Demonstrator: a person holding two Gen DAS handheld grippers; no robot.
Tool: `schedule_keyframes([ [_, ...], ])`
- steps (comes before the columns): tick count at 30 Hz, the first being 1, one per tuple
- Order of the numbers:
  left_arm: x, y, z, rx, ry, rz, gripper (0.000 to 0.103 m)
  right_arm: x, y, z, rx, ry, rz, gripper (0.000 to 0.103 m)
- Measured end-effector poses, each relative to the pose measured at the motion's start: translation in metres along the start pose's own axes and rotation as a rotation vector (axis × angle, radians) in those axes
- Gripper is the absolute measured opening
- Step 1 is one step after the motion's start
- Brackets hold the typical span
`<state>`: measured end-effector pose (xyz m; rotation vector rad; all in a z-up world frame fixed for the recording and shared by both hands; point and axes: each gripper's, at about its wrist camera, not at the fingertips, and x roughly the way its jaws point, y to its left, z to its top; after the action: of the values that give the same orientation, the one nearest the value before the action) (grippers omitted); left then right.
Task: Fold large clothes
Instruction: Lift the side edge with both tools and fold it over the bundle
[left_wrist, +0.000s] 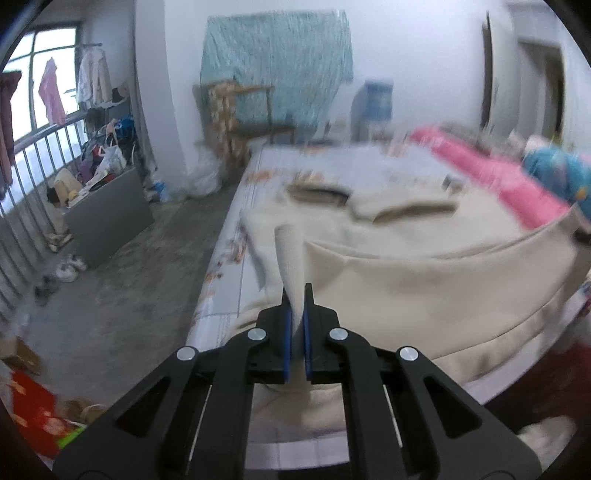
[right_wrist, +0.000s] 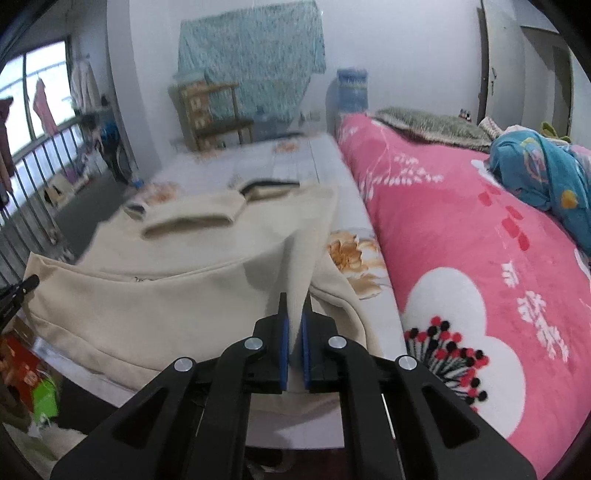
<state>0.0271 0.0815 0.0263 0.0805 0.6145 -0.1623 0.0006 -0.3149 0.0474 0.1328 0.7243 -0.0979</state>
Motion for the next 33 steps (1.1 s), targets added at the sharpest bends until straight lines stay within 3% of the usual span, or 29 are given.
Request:
schedule_keyframes([
  [4, -0.027, 0.007, 0.016, -0.054, -0.086, -0.034, 0.005, -0.019, 0.002, 0.016, 0.006, -0.066, 0.03, 0.005],
  [7, -0.025, 0.014, 0.036, -0.08, -0.127, -0.061, 0.005, -0.021, 0.008, 0.041, -0.014, -0.125, 0.054, 0.005],
  [15, 0.044, 0.037, 0.11, -0.096, -0.138, -0.073, 0.005, 0.033, 0.016, 0.126, -0.069, -0.182, 0.063, 0.005],
  [19, 0.117, 0.044, 0.145, -0.062, -0.057, -0.042, 0.005, 0.091, 0.007, 0.17, -0.027, -0.134, 0.099, 0.005],
  [23, 0.205, 0.051, 0.151, -0.081, 0.132, -0.052, 0.007, 0.184, -0.002, 0.186, 0.04, 0.031, 0.136, 0.006],
  [25, 0.244, 0.051, 0.142, -0.064, 0.238, -0.012, 0.013, 0.228, -0.001, 0.178, 0.021, 0.121, 0.087, 0.012],
  [26, 0.26, 0.051, 0.136, -0.053, 0.28, 0.021, 0.019, 0.245, 0.0, 0.172, -0.003, 0.157, 0.02, 0.017],
  [29, 0.266, 0.06, 0.128, -0.082, 0.296, 0.043, 0.03, 0.253, -0.004, 0.159, -0.043, 0.184, -0.072, 0.018],
  [33, 0.218, 0.069, 0.13, -0.114, 0.187, -0.017, 0.036, 0.199, -0.009, 0.149, -0.014, 0.107, -0.029, 0.02],
])
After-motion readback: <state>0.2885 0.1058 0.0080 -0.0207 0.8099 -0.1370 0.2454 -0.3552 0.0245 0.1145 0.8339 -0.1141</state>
